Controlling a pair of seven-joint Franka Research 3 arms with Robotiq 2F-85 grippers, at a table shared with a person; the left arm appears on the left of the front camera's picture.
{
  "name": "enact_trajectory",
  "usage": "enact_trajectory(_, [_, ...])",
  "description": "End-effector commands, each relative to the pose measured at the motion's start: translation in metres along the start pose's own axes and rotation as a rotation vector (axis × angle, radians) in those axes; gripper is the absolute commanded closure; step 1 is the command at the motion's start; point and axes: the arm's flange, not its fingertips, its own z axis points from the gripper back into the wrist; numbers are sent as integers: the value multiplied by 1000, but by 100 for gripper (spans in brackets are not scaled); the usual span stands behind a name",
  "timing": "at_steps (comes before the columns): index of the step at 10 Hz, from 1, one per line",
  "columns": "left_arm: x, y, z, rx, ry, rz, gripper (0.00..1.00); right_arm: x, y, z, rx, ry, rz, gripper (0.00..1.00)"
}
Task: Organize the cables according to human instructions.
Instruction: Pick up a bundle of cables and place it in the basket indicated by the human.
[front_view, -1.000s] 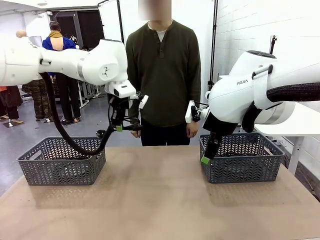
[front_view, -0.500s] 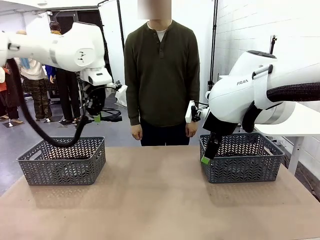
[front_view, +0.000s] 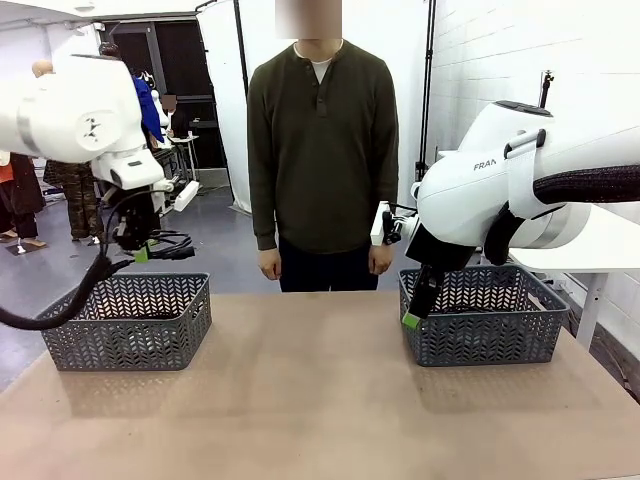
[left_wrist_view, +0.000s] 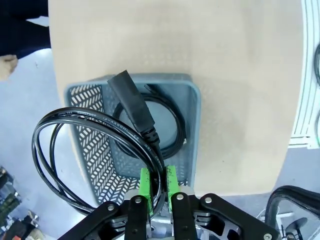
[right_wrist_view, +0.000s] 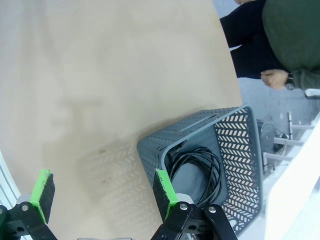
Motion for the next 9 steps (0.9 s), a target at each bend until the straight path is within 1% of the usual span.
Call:
enact_trajectory(1, [-19,-11,-18,57,-15,-41,100,0,1,-1,-9,5,-7,0])
enact_trajectory(3, [-29,-9,-33,45,-31,-59,100,0,1,-1,-9,5,-7,0])
enact_trajectory(5, [-37,1,-47,3,-42,-39,100,0,1,-1,-9,5,-7,0])
enact_trajectory(6, [-27,-6,-39,26,-9,-31,100,0,1,-1,-9,5,-7,0])
enact_trajectory(9, [-27,-6,-39,26,-9,-31,100,0,1,-1,-9,5,-7,0])
